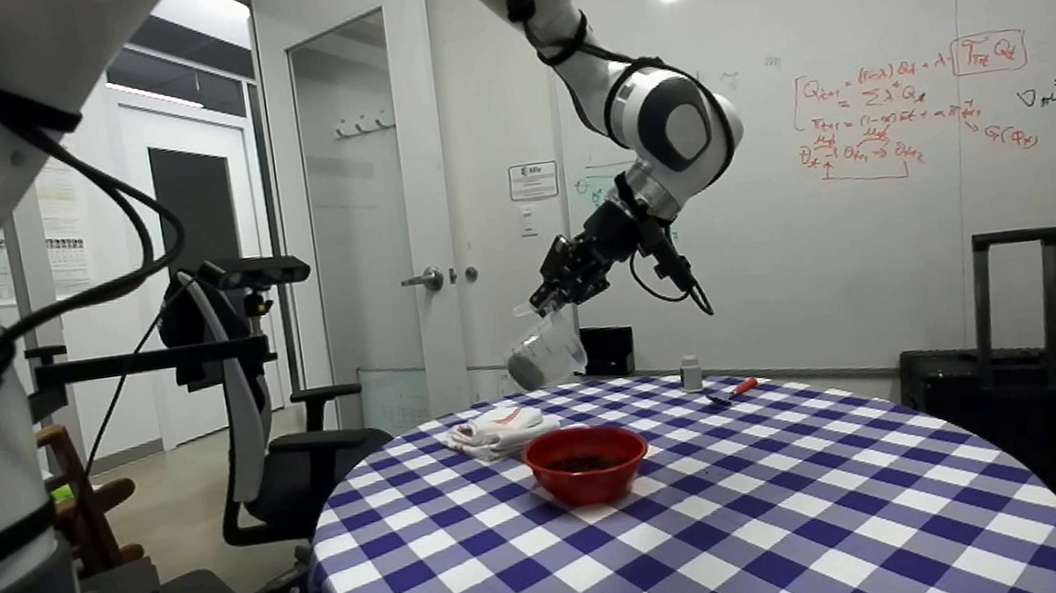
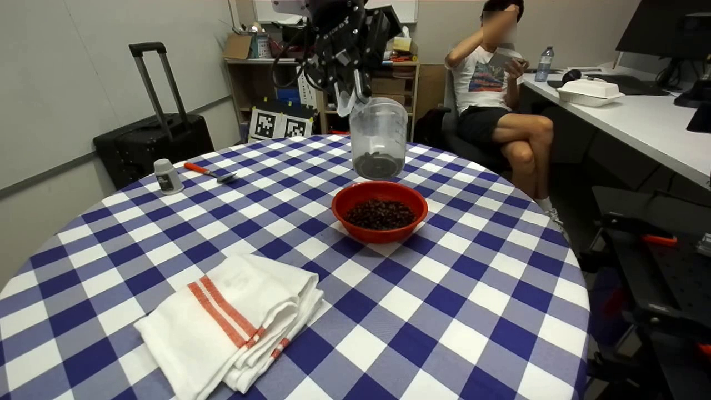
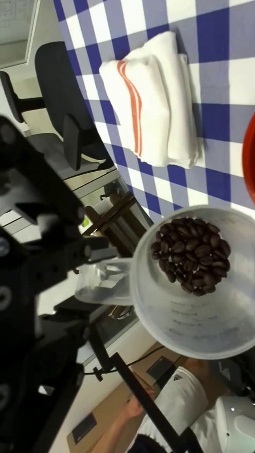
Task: Pour the contents in the jug into the red bowl
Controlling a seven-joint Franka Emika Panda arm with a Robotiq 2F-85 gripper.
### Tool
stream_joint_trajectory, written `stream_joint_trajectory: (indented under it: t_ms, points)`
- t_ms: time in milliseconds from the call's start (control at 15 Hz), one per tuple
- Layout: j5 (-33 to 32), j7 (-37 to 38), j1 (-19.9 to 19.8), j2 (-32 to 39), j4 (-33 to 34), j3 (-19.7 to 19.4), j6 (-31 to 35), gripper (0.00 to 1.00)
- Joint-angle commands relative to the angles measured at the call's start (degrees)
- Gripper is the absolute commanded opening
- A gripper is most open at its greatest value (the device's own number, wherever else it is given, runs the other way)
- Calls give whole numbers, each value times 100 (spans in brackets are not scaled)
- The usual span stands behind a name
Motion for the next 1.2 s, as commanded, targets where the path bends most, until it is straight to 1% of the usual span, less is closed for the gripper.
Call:
stream_joint_trajectory:
  t_ms: [0,333,533,1133]
  points:
    - [743,-39,-378,600,785,159,-755,7]
    - [1827,22,-689,1004,1040,115,-1179,7]
    - [2358,33,-784,1204,1089,64,-1315,7]
    - [3519,34,-1030,1689,1073,-93,-1858,7]
